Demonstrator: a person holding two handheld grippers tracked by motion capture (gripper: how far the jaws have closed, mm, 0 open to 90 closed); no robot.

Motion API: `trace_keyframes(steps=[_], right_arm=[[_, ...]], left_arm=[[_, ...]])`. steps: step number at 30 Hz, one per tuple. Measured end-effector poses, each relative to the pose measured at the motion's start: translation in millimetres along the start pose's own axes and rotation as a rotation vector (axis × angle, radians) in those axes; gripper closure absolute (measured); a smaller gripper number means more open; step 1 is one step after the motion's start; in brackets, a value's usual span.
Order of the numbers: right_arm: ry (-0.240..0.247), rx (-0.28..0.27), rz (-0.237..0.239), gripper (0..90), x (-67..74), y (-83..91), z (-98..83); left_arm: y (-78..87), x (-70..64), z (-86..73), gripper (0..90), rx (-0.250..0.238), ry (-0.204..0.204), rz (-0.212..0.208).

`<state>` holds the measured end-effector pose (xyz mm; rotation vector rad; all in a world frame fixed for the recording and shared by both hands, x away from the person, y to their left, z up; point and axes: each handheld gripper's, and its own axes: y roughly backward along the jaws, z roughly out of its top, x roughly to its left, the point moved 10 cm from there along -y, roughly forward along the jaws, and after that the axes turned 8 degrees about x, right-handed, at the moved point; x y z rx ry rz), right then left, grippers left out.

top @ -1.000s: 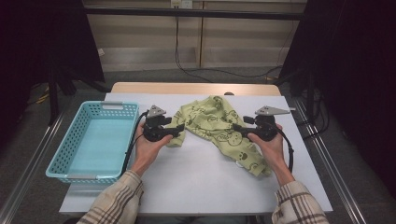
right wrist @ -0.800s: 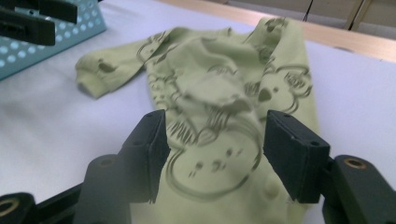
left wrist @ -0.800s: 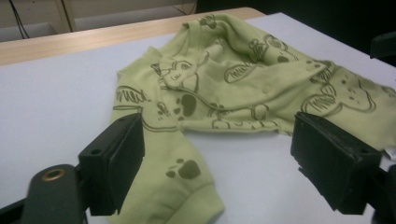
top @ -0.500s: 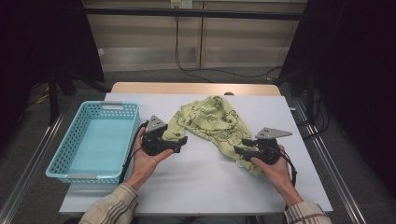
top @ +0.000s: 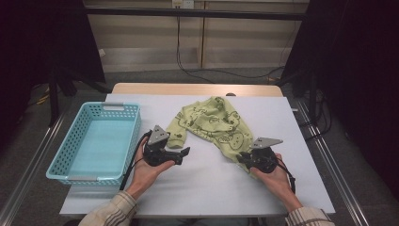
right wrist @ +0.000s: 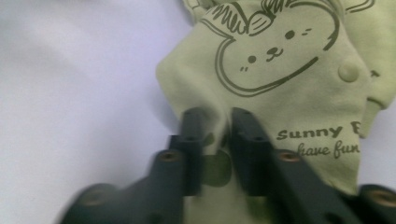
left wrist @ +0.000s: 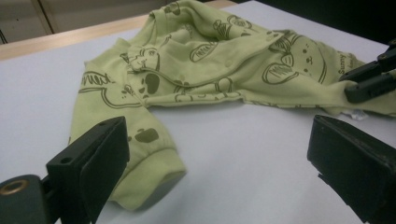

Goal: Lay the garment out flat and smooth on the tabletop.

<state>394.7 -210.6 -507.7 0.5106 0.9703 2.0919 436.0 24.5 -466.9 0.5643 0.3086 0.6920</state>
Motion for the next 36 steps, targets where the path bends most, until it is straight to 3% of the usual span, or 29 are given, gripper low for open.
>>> trace_keyframes(steps=[10, 15, 19, 25, 29, 34, 36], right_arm=[[-0.025, -0.094, 0.123, 86.2, 27.7, 13.8, 23.9], [0.016, -0.082, 0.186, 84.4, 53.2, 6.2, 32.6], [0.005, -0.061, 0.24, 80.3, 64.6, -1.9, 32.3], [0.0, -0.058, 0.212, 67.6, 61.1, 3.2, 29.2], [0.034, -0.037, 0.174, 54.6, 61.7, 8.8, 16.2], [0.074, 0.007, 0.167, 54.7, 69.5, 10.2, 1.3], [0.096, 0.05, 0.156, 61.1, 72.2, 2.9, -5.0]], left_arm=[[0.4, 8.1, 1.0, 6.7, -0.01, 0.011, 0.018], [2.7, 11.1, 1.0, 6.7, -0.007, 0.006, 0.025], [2.3, 12.3, 0.6, 6.8, -0.007, 0.013, 0.026], [1.2, 12.2, -1.4, 6.7, 0.007, 0.011, 0.026], [1.0, 10.5, -3.1, 6.7, 0.018, -0.006, 0.017], [0.4, 7.9, -2.6, 6.7, 0.008, 0.002, 0.015], [0.4, 7.9, -2.7, 6.7, 0.01, 0.001, 0.015]])
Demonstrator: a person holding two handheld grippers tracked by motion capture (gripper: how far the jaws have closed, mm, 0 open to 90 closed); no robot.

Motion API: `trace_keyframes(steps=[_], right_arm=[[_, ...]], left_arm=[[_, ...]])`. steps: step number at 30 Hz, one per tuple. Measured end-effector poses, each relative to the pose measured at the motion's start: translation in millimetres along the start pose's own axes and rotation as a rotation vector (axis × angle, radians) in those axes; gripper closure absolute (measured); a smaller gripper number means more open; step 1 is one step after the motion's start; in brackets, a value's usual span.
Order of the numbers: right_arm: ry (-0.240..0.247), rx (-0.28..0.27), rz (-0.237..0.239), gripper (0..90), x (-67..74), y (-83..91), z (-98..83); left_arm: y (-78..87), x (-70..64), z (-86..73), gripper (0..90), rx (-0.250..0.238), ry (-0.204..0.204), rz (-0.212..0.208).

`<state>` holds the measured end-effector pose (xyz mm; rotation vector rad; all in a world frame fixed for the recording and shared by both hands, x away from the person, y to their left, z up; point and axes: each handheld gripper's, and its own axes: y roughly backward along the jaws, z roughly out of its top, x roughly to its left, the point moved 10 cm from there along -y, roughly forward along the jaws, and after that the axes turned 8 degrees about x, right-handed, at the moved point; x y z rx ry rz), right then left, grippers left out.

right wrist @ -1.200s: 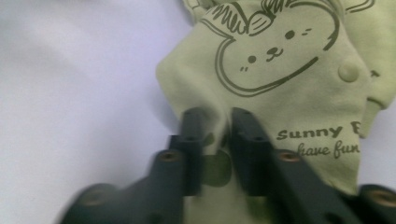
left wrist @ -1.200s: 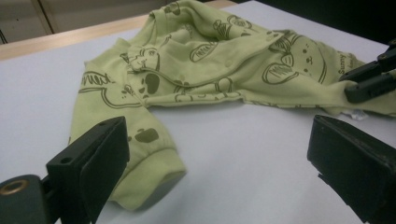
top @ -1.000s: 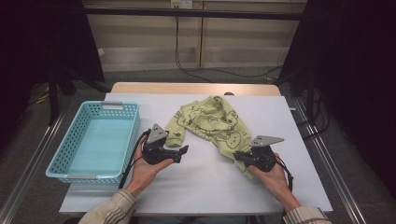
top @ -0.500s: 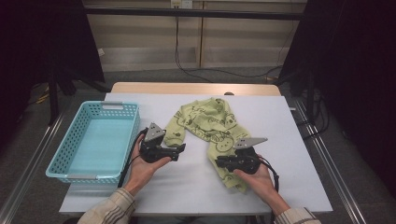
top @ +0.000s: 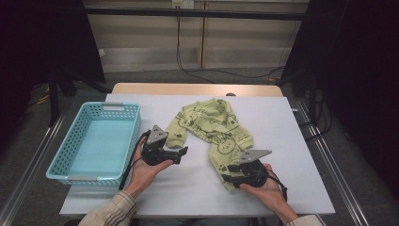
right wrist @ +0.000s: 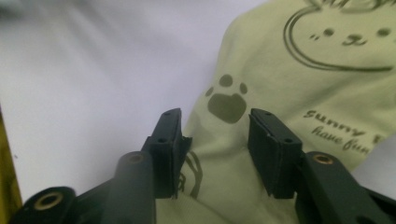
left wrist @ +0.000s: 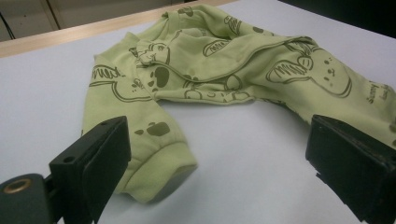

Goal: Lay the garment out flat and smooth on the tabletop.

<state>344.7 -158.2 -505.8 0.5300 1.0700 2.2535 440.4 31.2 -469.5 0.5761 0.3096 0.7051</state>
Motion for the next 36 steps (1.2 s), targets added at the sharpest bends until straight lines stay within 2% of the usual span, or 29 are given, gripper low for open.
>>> trace_keyframes(steps=[3, 4, 11, 15, 17, 18, 21, 24, 25, 26, 27, 31, 32, 34, 36], right_arm=[[0.007, 0.031, 0.001, 78.8, 0.5, -6.7, -1.0], [0.004, 0.035, 0.007, 80.5, 0.8, -8.1, -0.5], [-0.007, 0.021, 0.054, 83.5, 8.7, -9.4, 5.1], [-0.009, -0.003, 0.103, 87.2, 16.5, -8.2, 10.6], [-0.025, -0.035, 0.162, 90.0, 24.2, -5.9, 17.7], [-0.012, -0.043, 0.175, 90.0, 29.1, -6.0, 22.2], [0.018, -0.045, 0.141, 90.0, 34.1, -8.2, 29.7], [0.032, -0.037, 0.033, 79.7, 20.0, -9.1, 28.7], [0.014, -0.041, 0.032, 73.0, 15.4, -8.8, 28.4], [-0.001, -0.046, 0.029, 70.2, 11.2, -9.2, 28.4], [0.004, -0.038, 0.01, 69.8, 7.6, -10.6, 27.7], [0.035, -0.004, 0.0, 63.7, 7.6, -21.5, 26.5], [0.041, 0.004, -0.009, 62.5, 8.0, -23.5, 26.3], [0.055, 0.034, -0.037, 66.1, 7.3, -28.7, 24.3], [0.063, 0.048, -0.066, 73.9, 3.5, -32.0, 23.1]], left_arm=[[-0.7, -0.5, -0.5, 6.7, 0.001, 0.003, 0.0], [-0.5, -0.7, -0.5, 6.7, 0.001, 0.004, -0.004], [0.2, 0.6, -0.2, 6.7, 0.0, -0.003, -0.001], [-0.2, -0.2, -0.6, 6.8, 0.002, 0.002, -0.003], [-0.6, -0.3, -0.5, 7.0, 0.002, 0.004, -0.003], [-0.8, -0.1, -0.6, 7.2, 0.002, 0.003, -0.002], [-0.5, -0.6, -1.0, 7.2, 0.007, -0.001, 0.0], [-0.8, -0.8, -0.9, 7.2, 0.001, 0.0, -0.003], [-0.7, 0.3, -1.9, 7.2, 0.011, -0.009, 0.0], [-1.3, -0.2, -1.6, 7.2, 0.006, 0.0, -0.001], [-1.7, -0.5, -2.3, 7.2, 0.012, -0.002, -0.003], [-2.6, -1.8, -2.1, 7.3, 0.012, -0.002, -0.002], [-2.3, -0.2, -3.8, 7.3, 0.029, -0.02, 0.004], [-3.9, -3.3, -3.2, 7.3, 0.016, 0.001, -0.01], [-3.8, -2.9, -4.5, 7.3, 0.028, -0.014, -0.01]])
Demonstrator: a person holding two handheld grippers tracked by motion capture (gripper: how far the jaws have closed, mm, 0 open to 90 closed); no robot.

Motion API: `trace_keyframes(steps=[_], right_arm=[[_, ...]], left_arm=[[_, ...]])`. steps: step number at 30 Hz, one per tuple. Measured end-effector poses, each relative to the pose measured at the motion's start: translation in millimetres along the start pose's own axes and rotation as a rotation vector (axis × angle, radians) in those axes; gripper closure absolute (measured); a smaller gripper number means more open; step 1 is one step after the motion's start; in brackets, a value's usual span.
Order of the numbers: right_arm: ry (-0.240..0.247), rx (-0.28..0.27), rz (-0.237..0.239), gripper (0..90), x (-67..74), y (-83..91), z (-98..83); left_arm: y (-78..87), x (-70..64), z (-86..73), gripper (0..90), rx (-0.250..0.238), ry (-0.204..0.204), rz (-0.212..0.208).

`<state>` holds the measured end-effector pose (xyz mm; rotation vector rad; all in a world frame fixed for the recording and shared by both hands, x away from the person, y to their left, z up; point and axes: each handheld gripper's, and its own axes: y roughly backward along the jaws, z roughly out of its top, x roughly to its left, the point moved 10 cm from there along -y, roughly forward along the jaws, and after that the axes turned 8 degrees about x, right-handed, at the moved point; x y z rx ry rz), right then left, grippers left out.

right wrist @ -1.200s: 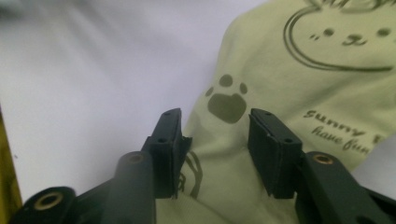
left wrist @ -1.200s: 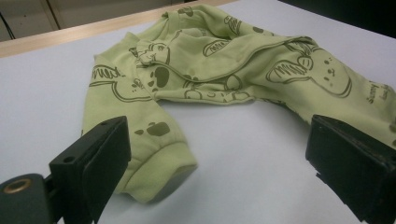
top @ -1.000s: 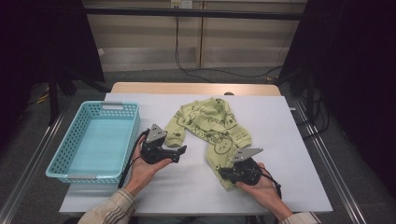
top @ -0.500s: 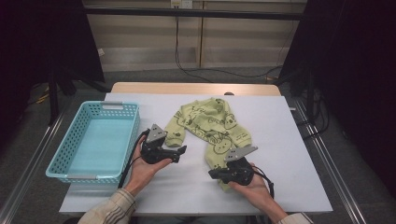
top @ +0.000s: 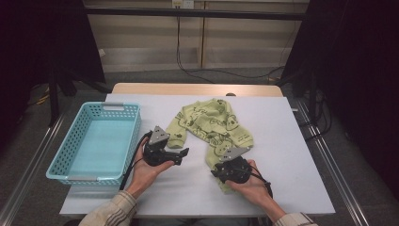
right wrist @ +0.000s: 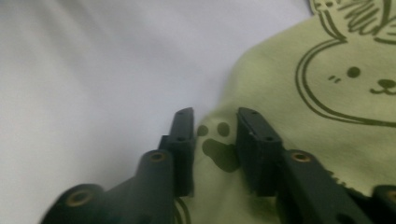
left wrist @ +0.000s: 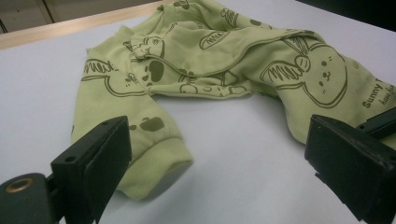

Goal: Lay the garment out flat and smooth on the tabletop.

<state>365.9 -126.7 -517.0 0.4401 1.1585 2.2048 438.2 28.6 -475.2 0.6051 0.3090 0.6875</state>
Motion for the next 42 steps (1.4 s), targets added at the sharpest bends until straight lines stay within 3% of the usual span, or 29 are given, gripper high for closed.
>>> trace_keyframes(steps=[2, 4, 6, 8, 13, 16, 23, 24, 25, 27, 28, 29, 30, 32, 34, 35, 38, 42], right_arm=[[-0.011, 0.001, 0.005, 83.8, -0.7, 0.7, 0.6], [-0.022, -0.013, 0.022, 88.1, 0.5, 3.0, 2.6], [-0.03, -0.052, 0.049, 88.8, 1.6, 7.3, 7.6], [-0.044, -0.09, 0.071, 89.0, 2.6, 13.5, 13.7], [-0.055, -0.178, 0.099, 89.0, 4.3, 28.2, 34.8], [-0.06, -0.216, 0.129, 89.0, 9.3, 33.2, 47.3], [-0.025, -0.266, 0.254, 89.1, 46.2, 29.0, 79.3], [-0.014, -0.269, 0.267, 89.1, 51.8, 28.0, 82.7], [-0.002, -0.271, 0.273, 89.1, 56.8, 26.9, 85.8], [0.012, -0.285, 0.3, 89.1, 66.4, 28.0, 92.6], [0.028, -0.287, 0.306, 89.0, 69.0, 27.8, 95.0], [0.033, -0.28, 0.31, 88.9, 71.4, 25.9, 95.8], [0.032, -0.259, 0.296, 88.6, 71.2, 21.8, 94.1], [0.042, -0.213, 0.281, 86.0, 68.2, 8.6, 84.9], [0.022, -0.156, 0.267, 73.8, 63.4, -8.0, 71.5], [0.019, -0.141, 0.258, 68.0, 61.5, -12.7, 67.9], [0.015, -0.14, 0.256, 62.0, 57.5, -11.8, 64.0], [-0.026, -0.181, 0.228, 55.3, 38.7, 7.7, 58.4]], left_arm=[[0.1, 0.3, 0.0, 7.3, 0.0, -0.006, 0.002], [-0.1, -0.8, 1.4, 7.3, -0.013, 0.013, -0.002], [0.4, 1.0, 0.7, 7.3, -0.004, 0.005, 0.007], [0.0, 1.4, 1.5, 7.3, -0.014, 0.023, 0.002], [2.1, 5.6, 1.0, 7.3, -0.004, 0.016, 0.016], [3.3, 6.4, 3.1, 7.3, -0.025, 0.035, 0.009], [8.8, 12.8, 4.6, 7.3, -0.034, 0.054, 0.022], [11.1, 16.5, 2.6, 7.3, -0.011, 0.026, 0.03], [11.1, 15.8, 5.4, 7.3, -0.042, 0.062, 0.024], [13.0, 19.0, 6.3, 7.5, -0.052, 0.078, 0.025], [15.4, 23.1, 2.9, 8.1, -0.017, 0.036, 0.025], [14.9, 21.3, 4.4, 8.8, -0.032, 0.072, 0.018], [14.4, 19.9, 4.5, 9.4, -0.038, 0.081, 0.01], [13.1, 14.9, 2.2, 14.3, -0.017, 0.059, -0.019], [10.1, 8.3, 1.0, 17.9, -0.007, 0.055, -0.043], [9.6, 6.0, -0.2, 21.9, 0.003, 0.034, -0.056], [9.4, -2.8, -1.9, 32.6, 0.016, 0.013, -0.084], [16.6, -13.2, 0.5, 46.9, -0.001, -0.003, -0.126]])
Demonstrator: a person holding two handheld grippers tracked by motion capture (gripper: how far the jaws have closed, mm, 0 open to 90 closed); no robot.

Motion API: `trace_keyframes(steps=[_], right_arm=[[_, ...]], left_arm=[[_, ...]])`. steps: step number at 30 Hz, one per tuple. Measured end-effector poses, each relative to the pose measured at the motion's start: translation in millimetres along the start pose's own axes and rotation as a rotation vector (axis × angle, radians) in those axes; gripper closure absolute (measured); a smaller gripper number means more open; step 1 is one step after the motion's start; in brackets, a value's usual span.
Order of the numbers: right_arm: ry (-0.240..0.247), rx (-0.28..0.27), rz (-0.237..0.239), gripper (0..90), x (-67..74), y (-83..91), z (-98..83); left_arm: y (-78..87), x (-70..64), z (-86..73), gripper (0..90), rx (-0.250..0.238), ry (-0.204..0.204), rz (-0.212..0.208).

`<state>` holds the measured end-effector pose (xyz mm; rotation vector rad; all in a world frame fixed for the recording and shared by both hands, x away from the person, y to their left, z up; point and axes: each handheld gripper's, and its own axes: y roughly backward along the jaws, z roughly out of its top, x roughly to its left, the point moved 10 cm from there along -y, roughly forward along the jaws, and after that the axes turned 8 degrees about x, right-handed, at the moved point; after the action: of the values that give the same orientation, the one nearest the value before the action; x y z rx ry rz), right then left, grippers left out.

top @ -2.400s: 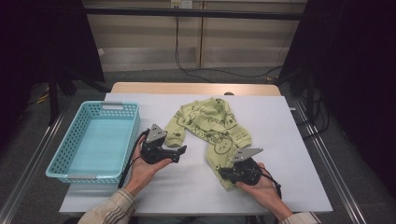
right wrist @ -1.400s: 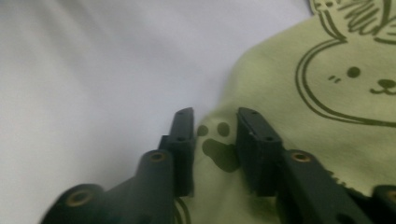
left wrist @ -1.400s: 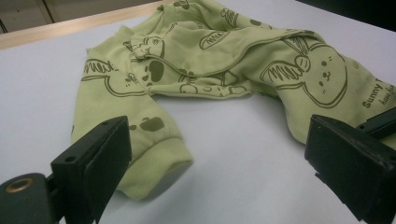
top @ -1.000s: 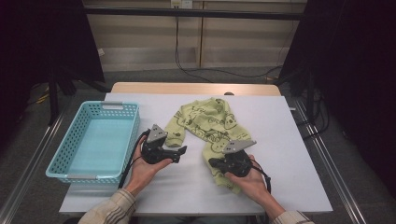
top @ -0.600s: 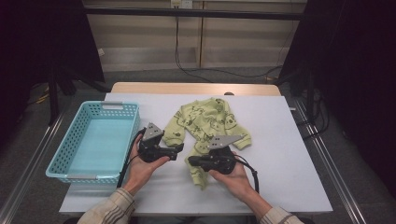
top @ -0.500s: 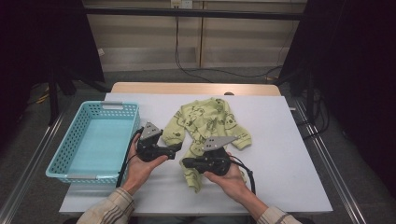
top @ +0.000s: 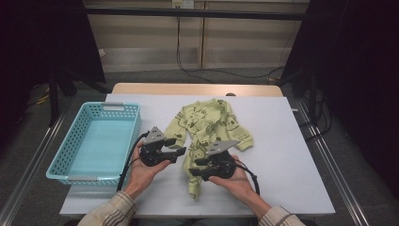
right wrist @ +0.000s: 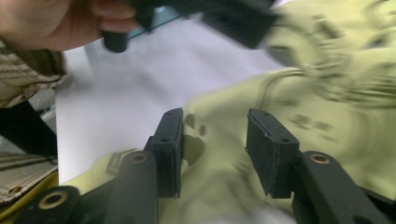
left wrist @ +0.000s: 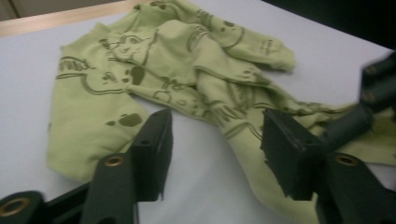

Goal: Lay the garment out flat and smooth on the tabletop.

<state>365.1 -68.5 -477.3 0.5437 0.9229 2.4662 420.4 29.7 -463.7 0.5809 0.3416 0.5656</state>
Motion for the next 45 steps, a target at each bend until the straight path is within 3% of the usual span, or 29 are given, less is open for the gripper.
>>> trace_keyframes(steps=[2, 5, 10, 13, 17, 20, 21, 22, 24, 26, 27, 30, 31, 32, 35, 39, 43, 45], right_arm=[[-0.026, -0.02, -0.032, 53.7, -12.3, 15.3, -4.1], [-0.061, -0.051, -0.081, 52.4, -31.2, 36.7, -12.1], [-0.096, -0.082, -0.114, 49.7, -42.2, 60.3, -23.1], [-0.099, -0.047, -0.151, 55.2, -43.7, 64.3, -31.8], [-0.124, 0.008, -0.194, 63.9, -56.4, 65.9, -53.4], [-0.153, 0.047, -0.206, 64.3, -63.3, 66.6, -70.4], [-0.164, 0.062, -0.21, 64.0, -64.9, 65.9, -75.6], [-0.172, 0.07, -0.2, 64.0, -65.4, 65.2, -78.8], [-0.188, 0.101, -0.176, 67.8, -64.5, 61.3, -83.6], [-0.182, 0.113, -0.167, 78.4, -62.0, 58.2, -84.1], [-0.17, 0.104, -0.18, 81.0, -61.2, 57.9, -81.2], [-0.138, 0.055, -0.211, 82.0, -60.1, 63.0, -67.8], [-0.136, 0.036, -0.215, 82.1, -59.3, 65.6, -62.6], [-0.126, 0.018, -0.214, 82.2, -58.6, 68.1, -57.4], [-0.099, -0.023, -0.212, 82.4, -51.7, 72.6, -43.0], [-0.046, -0.031, -0.134, 82.0, -25.4, 61.0, -30.8], [-0.043, 0.027, -0.025, 85.4, -2.1, 30.4, -37.7], [-0.023, 0.063, -0.02, 86.2, 2.5, 17.9, -40.5]], left_arm=[[2.4, -5.1, -0.6, 51.3, 0.011, -0.025, -0.006], [2.1, -15.4, 2.1, 55.8, -0.003, -0.029, -0.041], [-3.6, -24.4, 3.5, 53.9, 0.004, -0.046, -0.06], [-5.8, -31.9, 3.5, 55.5, 0.015, -0.063, -0.083], [-11.0, -46.3, -1.2, 60.3, 0.045, -0.093, -0.129], [-20.4, -52.9, -14.3, 63.0, 0.118, -0.098, -0.15], [-23.7, -51.4, -19.8, 64.3, 0.144, -0.126, -0.14], [-28.2, -51.6, -26.5, 64.5, 0.165, -0.122, -0.136], [-32.4, -46.3, -34.1, 66.6, 0.184, -0.126, -0.12], [-34.2, -41.5, -41.4, 70.8, 0.213, -0.121, -0.103], [-33.7, -38.5, -46.1, 73.0, 0.249, -0.128, -0.095], [-38.0, -35.7, -50.2, 81.2, 0.245, -0.116, -0.077], [-39.2, -37.0, -49.1, 82.6, 0.233, -0.108, -0.113], [-39.3, -36.5, -49.2, 83.8, 0.235, -0.102, -0.115], [-38.7, -34.2, -49.9, 85.7, 0.248, -0.095, -0.084], [-40.3, -35.5, -49.0, 85.9, 0.243, -0.1, -0.08], [-40.7, -35.3, -48.7, 85.6, 0.244, -0.097, -0.088], [-40.8, -35.1, -48.6, 84.9, 0.247, -0.095, -0.095]])
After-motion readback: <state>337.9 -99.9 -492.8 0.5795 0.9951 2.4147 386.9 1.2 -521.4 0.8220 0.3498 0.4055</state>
